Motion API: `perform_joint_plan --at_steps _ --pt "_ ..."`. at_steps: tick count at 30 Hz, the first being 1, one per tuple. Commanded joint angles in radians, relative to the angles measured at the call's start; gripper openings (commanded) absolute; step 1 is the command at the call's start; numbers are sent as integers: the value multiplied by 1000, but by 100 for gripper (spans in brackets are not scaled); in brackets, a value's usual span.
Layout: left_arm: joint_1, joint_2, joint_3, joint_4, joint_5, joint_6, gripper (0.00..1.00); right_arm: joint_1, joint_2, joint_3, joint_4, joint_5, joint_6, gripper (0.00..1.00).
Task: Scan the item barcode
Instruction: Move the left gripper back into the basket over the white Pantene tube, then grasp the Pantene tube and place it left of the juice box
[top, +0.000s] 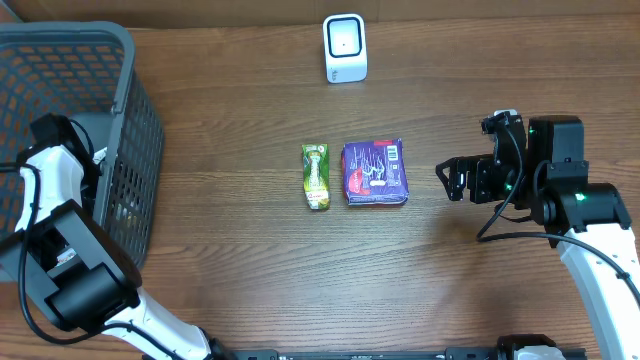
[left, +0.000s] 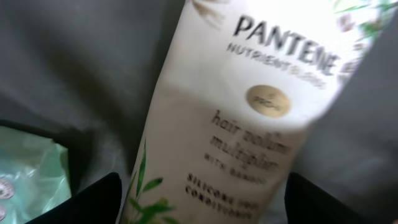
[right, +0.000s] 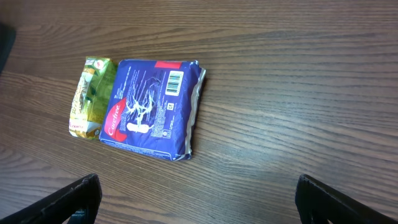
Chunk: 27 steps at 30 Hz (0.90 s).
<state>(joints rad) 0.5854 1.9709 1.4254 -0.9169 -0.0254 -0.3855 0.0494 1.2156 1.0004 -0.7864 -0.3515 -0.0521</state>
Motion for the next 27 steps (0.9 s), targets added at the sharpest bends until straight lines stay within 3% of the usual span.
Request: perform_joint_plan --at_steps 1,5,6,11,19,27 --pt "10 24 -5 -2 -15 15 68 1 -3 22 3 2 0 100" --pt "10 23 1 -2 -15 16 8 1 -3 22 3 3 -1 100" --pt "10 22 7 -6 -15 20 4 1 -3 22 3 2 -1 100" --pt "10 3 137 -100 -15 32 4 1 -3 22 3 2 -1 100" --pt "-29 -48 667 -416 -14 73 4 1 -3 22 3 2 -1 100" --pt "-225 -161 1091 -617 -8 129 4 1 -3 22 3 2 -1 100"
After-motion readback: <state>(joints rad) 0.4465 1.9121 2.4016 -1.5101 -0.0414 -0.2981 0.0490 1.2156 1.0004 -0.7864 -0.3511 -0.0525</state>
